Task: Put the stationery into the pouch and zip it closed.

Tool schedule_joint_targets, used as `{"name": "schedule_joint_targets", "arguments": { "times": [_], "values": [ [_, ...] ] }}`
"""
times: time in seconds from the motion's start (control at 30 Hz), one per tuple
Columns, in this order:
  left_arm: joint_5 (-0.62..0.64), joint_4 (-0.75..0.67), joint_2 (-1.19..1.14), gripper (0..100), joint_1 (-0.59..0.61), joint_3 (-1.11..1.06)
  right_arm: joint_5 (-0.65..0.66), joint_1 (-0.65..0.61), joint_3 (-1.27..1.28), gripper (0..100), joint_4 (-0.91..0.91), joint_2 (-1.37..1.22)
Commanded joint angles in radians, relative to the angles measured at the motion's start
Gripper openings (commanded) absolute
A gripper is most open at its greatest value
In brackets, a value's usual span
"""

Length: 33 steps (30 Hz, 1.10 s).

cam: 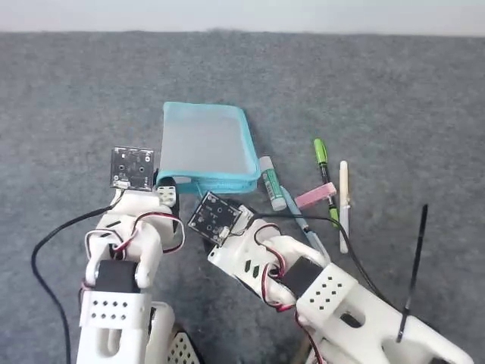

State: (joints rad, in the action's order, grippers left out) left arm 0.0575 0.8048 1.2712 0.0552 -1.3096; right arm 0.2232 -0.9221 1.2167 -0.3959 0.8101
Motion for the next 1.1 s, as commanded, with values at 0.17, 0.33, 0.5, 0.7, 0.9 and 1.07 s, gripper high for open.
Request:
{"name": "schedule_joint_targets", "arguments": {
  "times": [0.17, 0.33, 0.5, 0.7, 0.9, 1.07],
  "values": [
    [0.005, 0.084, -0.008, 1, -0.008, 0.125, -0.012, -0.005, -0.014, 20.5, 0.058, 0.001],
    [-0.021, 0.095, 0.0, 1, -0.009, 0.131, -0.012, -0.004, -0.009, 20.4, 0.085, -0.002],
    [-0.028, 0.155, 0.0, 1, -0.009, 0.179, -0.012, -0.004, -0.012, 20.4, 0.084, -0.002],
    [-0.049, 0.158, 0.0, 1, -0.032, 0.179, -0.012, -0.002, -0.012, 20.4, 0.085, -0.002],
    [-0.051, 0.158, 0.0, 1, -0.051, 0.176, -0.005, -0.002, -0.012, 0.4, 0.085, -0.001],
    [-0.052, 0.1, 0.002, 1, -0.044, 0.119, -0.011, 0.007, -0.009, 2.2, 0.073, 0.01]
  ]
}}
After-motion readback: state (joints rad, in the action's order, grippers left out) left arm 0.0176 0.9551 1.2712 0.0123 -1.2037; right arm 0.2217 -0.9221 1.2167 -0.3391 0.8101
